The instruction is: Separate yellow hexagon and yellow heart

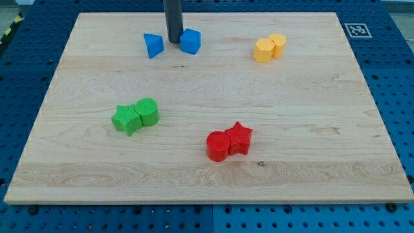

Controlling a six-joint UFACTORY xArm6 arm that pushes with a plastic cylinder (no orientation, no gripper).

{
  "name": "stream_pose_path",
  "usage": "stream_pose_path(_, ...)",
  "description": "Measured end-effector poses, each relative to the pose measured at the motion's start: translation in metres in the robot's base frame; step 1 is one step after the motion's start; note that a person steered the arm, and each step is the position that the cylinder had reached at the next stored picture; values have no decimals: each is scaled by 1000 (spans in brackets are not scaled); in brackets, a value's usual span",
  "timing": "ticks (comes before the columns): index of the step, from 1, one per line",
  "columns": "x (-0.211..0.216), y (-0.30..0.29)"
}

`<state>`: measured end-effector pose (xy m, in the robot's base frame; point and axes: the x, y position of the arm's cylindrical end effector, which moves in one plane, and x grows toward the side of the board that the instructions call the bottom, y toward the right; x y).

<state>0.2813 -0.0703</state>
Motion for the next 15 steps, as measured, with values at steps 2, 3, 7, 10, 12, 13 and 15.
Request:
stream_pose_path(2, -28, 0)
stream_pose_path(3, -29, 33)
stream_pose_path(7, -14, 280)
stream_pose_path(10, 55, 302)
stream_pose_path(12, 55, 248)
stream_pose_path(13, 55, 228)
stream_pose_path(15, 55, 201)
